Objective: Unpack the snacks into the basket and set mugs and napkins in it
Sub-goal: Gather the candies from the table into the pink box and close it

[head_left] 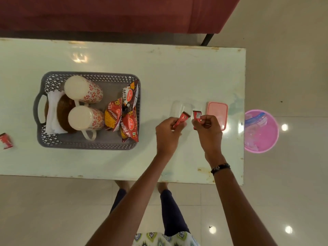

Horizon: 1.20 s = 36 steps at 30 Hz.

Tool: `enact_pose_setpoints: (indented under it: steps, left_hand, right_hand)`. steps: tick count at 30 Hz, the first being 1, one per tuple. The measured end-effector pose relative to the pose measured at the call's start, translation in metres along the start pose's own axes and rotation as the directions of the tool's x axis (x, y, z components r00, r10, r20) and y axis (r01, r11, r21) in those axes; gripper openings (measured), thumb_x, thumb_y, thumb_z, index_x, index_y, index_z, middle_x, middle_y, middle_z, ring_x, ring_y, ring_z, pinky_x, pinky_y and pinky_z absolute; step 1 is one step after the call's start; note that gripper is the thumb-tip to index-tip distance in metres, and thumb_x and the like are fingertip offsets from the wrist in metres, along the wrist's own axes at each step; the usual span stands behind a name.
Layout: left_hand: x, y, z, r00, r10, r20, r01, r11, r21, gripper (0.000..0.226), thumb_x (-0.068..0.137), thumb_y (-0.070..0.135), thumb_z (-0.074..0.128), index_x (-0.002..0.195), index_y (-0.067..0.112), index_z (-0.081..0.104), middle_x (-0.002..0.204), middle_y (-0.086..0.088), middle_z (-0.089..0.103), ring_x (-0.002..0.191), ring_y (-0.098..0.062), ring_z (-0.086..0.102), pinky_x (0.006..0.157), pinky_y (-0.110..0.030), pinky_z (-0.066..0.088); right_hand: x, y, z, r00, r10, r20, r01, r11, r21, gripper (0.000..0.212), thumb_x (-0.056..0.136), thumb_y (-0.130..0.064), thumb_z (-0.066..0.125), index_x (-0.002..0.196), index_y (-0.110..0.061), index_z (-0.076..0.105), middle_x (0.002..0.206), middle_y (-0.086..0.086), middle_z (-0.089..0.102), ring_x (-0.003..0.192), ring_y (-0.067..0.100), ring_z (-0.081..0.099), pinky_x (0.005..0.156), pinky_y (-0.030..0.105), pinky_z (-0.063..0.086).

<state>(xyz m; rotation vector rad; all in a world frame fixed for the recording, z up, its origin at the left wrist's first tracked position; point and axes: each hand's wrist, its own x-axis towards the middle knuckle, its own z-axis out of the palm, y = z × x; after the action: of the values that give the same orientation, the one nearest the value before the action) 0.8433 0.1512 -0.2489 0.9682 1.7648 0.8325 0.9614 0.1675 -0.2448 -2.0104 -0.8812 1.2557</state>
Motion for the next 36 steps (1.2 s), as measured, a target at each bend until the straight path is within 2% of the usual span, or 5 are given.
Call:
enact_pose_setpoints:
  steps: [4, 11, 23, 31, 36]
  left_hand:
    - [0.013, 0.009, 0.005, 0.971, -0.229, 0.074, 0.232, 0.972, -0.033, 0.05, 0.081, 0.034, 0.069, 0.122, 0.007, 0.056, 0.107, -0.007, 0.066, 0.077, -0.013, 0.066, 0.072, -0.035, 0.06]
    - [-0.029, -0.014, -0.033, 0.921, -0.381, 0.084, 0.39, 0.895, -0.216, 0.026, 0.092, 0.021, 0.056, 0.113, 0.007, 0.061, 0.107, -0.01, 0.067, 0.093, -0.016, 0.065, 0.071, -0.02, 0.056]
    - [-0.012, -0.011, -0.121, 0.962, -0.271, 0.028, 0.255, 0.863, -0.437, 0.018, 0.093, 0.02, 0.054, 0.102, 0.009, 0.063, 0.093, -0.004, 0.068, 0.083, -0.017, 0.064, 0.07, -0.025, 0.051]
    - [-0.003, -0.07, -0.292, 0.923, -0.306, -0.233, 0.122, 0.808, -0.576, 0.01, 0.092, 0.009, 0.053, 0.094, 0.015, 0.06, 0.083, -0.002, 0.068, 0.07, -0.005, 0.064, 0.059, -0.014, 0.049]
    - [0.001, -0.148, -0.419, 0.746, -0.347, -0.568, 0.089, 0.898, -0.432, 0.017, 0.082, 0.007, 0.054, 0.082, 0.023, 0.059, 0.076, -0.002, 0.065, 0.068, -0.017, 0.06, 0.064, -0.034, 0.05]
  right_hand:
    - [0.001, -0.007, 0.002, 0.998, 0.006, -0.059, -0.006, 1.0, -0.007, 0.019, 0.081, -0.022, 0.069, 0.095, -0.018, 0.057, 0.095, 0.005, 0.068, 0.09, 0.023, 0.067, 0.071, 0.017, 0.048]
    - [-0.003, -0.017, 0.006, 0.998, -0.056, -0.036, 0.053, 0.994, -0.095, 0.052, 0.076, -0.03, 0.076, 0.118, -0.012, 0.05, 0.115, 0.004, 0.051, 0.099, 0.016, 0.054, 0.082, 0.025, 0.045]
    - [-0.055, -0.067, 0.092, 0.961, -0.26, 0.092, 0.269, 0.958, -0.1, 0.031, 0.083, -0.018, 0.07, 0.109, -0.014, 0.055, 0.114, 0.004, 0.06, 0.099, 0.011, 0.06, 0.086, 0.018, 0.049]
    - [-0.131, -0.111, 0.261, 0.811, -0.416, 0.411, 0.479, 0.876, -0.057, 0.024, 0.084, -0.008, 0.064, 0.107, -0.008, 0.056, 0.102, 0.002, 0.062, 0.084, 0.004, 0.058, 0.071, 0.003, 0.043]
    - [-0.179, -0.126, 0.39, 0.671, -0.418, 0.612, 0.539, 0.842, -0.015, 0.022, 0.086, -0.004, 0.062, 0.107, -0.006, 0.056, 0.101, 0.004, 0.061, 0.083, 0.008, 0.058, 0.074, 0.011, 0.045]
